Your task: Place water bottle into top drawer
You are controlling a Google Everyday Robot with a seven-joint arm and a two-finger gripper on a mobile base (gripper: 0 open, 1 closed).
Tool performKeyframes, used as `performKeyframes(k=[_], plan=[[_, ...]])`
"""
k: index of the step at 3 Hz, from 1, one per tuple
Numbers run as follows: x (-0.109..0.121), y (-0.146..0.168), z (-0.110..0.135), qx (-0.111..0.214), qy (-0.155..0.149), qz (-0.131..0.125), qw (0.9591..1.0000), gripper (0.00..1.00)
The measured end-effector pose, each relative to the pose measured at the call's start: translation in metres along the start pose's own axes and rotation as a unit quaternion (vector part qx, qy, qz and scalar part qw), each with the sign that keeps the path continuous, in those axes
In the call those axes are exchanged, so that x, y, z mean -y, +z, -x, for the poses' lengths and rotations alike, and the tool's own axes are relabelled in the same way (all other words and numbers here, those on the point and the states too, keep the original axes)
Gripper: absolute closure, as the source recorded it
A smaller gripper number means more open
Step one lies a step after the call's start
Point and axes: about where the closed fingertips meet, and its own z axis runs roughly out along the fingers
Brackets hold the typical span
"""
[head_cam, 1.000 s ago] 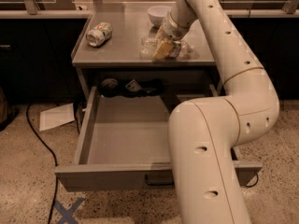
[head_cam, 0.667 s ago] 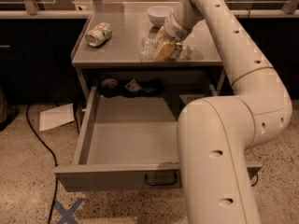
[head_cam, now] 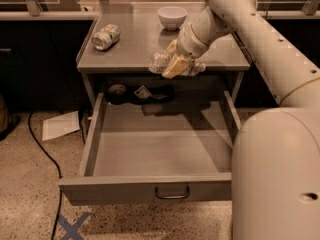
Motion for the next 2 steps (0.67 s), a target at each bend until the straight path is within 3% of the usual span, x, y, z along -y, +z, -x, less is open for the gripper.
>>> performKeyframes(k=[1,2], plan=[[-0.0542,0.0142,0.0228,0.023,-0.015,0.033,0.999,1.0],[-0.0543,0.0149,0.0227,0.024,-0.015,0.034,0.999,1.0]])
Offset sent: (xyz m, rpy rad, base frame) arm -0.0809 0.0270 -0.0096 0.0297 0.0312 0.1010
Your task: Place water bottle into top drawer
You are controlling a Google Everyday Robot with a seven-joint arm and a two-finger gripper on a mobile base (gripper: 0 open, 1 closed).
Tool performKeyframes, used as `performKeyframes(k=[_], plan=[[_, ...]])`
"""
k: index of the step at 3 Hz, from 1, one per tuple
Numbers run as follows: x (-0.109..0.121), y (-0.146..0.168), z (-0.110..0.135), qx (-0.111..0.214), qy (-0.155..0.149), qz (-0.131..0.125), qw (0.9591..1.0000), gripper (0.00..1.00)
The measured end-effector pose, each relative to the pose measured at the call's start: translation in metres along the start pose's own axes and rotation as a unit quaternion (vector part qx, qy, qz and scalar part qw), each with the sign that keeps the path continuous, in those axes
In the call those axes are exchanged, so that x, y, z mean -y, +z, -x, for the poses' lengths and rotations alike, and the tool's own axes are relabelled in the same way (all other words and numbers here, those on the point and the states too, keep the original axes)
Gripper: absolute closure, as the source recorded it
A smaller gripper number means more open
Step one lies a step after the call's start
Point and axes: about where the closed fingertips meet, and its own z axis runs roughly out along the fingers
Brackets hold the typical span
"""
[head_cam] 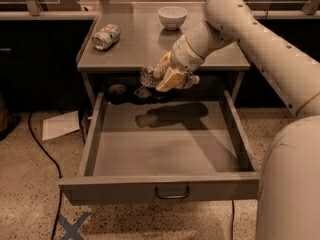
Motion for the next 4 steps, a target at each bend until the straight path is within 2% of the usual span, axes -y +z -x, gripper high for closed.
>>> performKeyframes(k=[1,2,3,4], plan=[[-0.019,0.008,0.005,0.002,-0.011,0.019,0.9998,1.0],[-0.051,0.021,0.012,0.014,-0.017,0.036,0.9991,1.0],[-0.078,0.048,0.006,0.0,-0.016,0.053,0.9984,1.0],[-0.097,0.078,-0.022,-0.034,0.021,0.055,0.9977,1.0]])
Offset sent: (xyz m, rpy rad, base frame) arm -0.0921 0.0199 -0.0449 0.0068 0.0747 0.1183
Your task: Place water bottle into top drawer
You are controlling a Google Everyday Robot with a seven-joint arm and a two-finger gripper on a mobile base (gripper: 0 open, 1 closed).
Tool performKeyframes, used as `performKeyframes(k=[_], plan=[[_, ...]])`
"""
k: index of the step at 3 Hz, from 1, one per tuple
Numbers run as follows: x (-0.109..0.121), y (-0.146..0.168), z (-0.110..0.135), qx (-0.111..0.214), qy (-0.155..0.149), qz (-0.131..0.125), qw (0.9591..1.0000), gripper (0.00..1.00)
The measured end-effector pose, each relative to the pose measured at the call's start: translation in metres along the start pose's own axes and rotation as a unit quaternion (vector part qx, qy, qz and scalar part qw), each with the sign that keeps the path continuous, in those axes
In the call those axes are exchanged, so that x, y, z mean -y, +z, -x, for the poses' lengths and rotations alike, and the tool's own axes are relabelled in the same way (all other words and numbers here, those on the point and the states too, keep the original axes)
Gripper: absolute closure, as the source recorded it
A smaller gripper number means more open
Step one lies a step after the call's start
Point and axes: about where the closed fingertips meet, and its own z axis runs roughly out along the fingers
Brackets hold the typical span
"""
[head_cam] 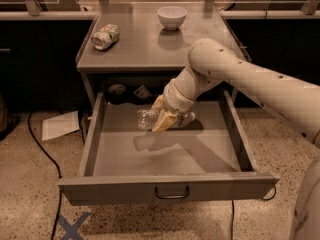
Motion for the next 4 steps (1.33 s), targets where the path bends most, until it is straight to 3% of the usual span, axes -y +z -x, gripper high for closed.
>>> performKeyframes(k=[1,2,3,4], plan=[[-0.009,0.026,-0.02,-0.017,0.04,-0.003,0.999,1.0],[-0.018,0.041,-0.031,-0.004,0.064,0.001,0.9979,1.0],[-0.018,0.041,-0.031,-0.004,0.064,0.001,0.9979,1.0],[-0.024,0.063,-0.039,-0.017,0.071,0.007,0.9973,1.0]])
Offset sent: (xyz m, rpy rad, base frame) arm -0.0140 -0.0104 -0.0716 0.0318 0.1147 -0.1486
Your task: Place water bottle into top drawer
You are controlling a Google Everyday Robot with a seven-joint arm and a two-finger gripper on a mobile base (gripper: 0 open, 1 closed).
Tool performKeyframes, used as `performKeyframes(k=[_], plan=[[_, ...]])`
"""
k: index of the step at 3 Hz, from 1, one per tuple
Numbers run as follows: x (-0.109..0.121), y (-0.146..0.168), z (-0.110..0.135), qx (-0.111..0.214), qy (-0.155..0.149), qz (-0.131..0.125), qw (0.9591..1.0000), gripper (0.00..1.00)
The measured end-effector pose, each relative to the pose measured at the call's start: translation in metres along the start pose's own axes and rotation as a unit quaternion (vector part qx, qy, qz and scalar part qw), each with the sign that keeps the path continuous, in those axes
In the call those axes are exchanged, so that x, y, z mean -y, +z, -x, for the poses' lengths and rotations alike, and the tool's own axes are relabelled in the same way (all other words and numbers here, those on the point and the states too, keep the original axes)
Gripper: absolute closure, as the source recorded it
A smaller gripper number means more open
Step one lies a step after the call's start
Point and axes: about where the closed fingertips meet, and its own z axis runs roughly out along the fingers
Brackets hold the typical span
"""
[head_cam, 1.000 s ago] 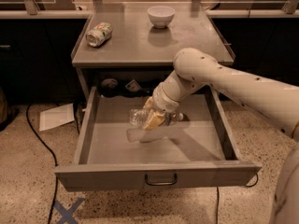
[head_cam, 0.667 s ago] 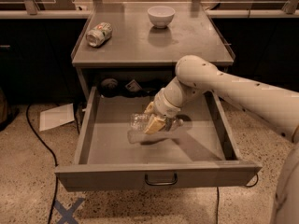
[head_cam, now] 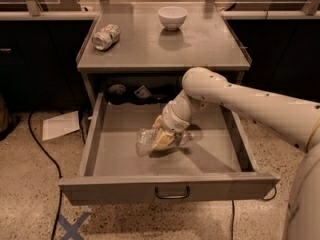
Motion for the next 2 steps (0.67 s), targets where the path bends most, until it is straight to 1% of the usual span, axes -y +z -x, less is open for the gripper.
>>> performKeyframes(k=[1,2], plan=[[-0.009,0.027,-0.008,-0.012,0.008,0.015,0.9998,1.0],[-0.015,0.041,-0.013,-0.017,0.016,0.026,0.9994,1.0]])
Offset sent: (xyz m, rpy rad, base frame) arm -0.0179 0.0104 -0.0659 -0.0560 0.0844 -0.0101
